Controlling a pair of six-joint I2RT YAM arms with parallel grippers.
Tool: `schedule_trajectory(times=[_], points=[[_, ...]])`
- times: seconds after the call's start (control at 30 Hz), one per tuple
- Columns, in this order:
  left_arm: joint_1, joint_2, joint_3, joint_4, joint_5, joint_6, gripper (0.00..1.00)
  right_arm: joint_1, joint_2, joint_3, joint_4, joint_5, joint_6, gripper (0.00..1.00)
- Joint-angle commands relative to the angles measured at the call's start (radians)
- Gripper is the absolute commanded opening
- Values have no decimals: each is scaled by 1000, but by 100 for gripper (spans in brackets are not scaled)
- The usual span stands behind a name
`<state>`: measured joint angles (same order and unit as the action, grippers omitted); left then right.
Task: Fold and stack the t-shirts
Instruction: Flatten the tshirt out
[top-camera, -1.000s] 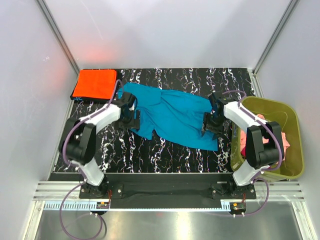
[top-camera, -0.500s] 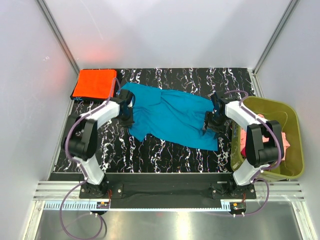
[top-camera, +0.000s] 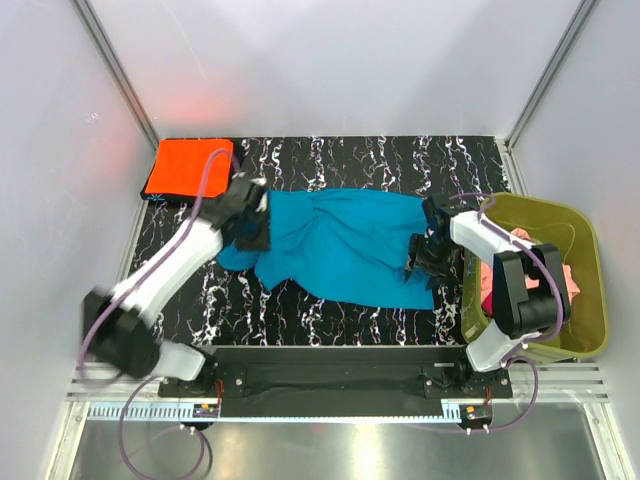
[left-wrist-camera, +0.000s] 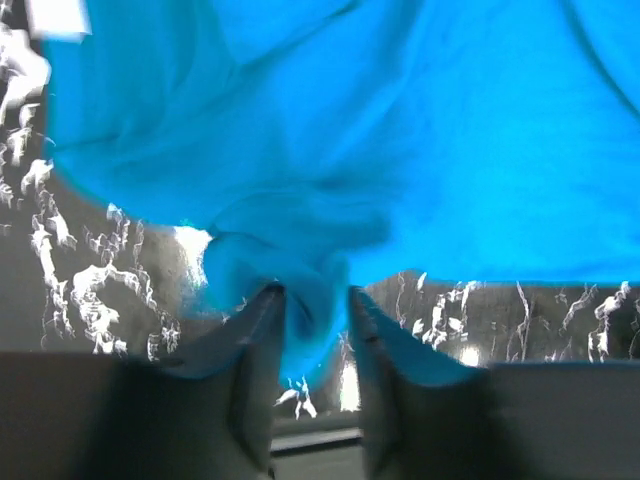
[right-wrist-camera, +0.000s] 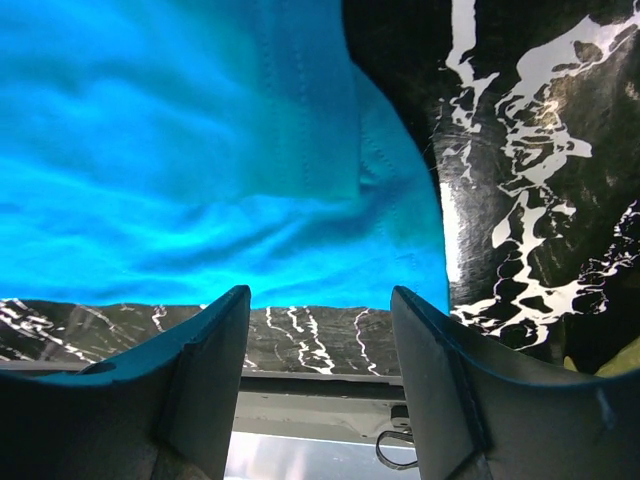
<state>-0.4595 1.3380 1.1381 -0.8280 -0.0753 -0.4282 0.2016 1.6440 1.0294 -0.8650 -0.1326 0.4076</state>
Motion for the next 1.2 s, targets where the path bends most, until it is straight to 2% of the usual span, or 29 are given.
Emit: schedule_trajectory(times=[0.0,0.03,0.07,0.17,0.2,0.27,0.3,0.33,0.4,0.43,0.47,0.5,0.53,0.67,0.73,0.83,0.97,1.03,1.17], points=[[-21,283,266,-11,13,66,45,-5,-52,38,-8,-21,7,66],[-22,449,357,-60,-29,83,46,-5,-43,59,-18,-22,2,66],[-25,511,567,-110,-81,100,48,-5,-38,69,-25,-21,2,66],[-16,644,797,-247,-217,108,52,-5,-27,101,-37,-25,0,66],[-15,633,783,-269,-227,103,59,-7,-24,106,-45,-25,-1,66],[-13,536,685,-228,-173,105,63,-5,-26,112,-46,-21,-1,66],[-13,499,526,-185,-159,100,64,-5,-30,109,-43,-21,0,66],[-13,454,452,-165,-137,92,63,-5,-35,100,-40,-21,2,66],[-11,321,289,-108,-123,60,59,-5,-42,89,-35,-30,7,66],[-11,270,141,-83,-91,42,53,-5,-46,74,-32,-32,13,66],[-11,216,76,-25,-77,34,51,-5,-49,64,-26,-39,17,66],[-13,93,16,7,-58,28,49,-5,-56,55,-16,-44,20,66],[-11,37,-94,42,-20,22,47,-5,-59,40,-9,-47,26,66],[-13,-164,-227,150,37,-6,41,-5,-64,21,0,-68,34,65],[-11,-160,-253,165,69,-23,40,-5,-67,27,-5,-65,33,66],[-4,-64,-252,155,69,-38,31,-5,-79,32,-11,-53,31,65],[15,55,-227,236,120,-26,30,-5,-96,34,-19,-53,28,66],[38,96,-198,222,117,-29,29,-5,-102,34,-25,-52,23,66],[65,180,-147,181,106,-40,16,-7,-113,32,-28,-41,17,66]])
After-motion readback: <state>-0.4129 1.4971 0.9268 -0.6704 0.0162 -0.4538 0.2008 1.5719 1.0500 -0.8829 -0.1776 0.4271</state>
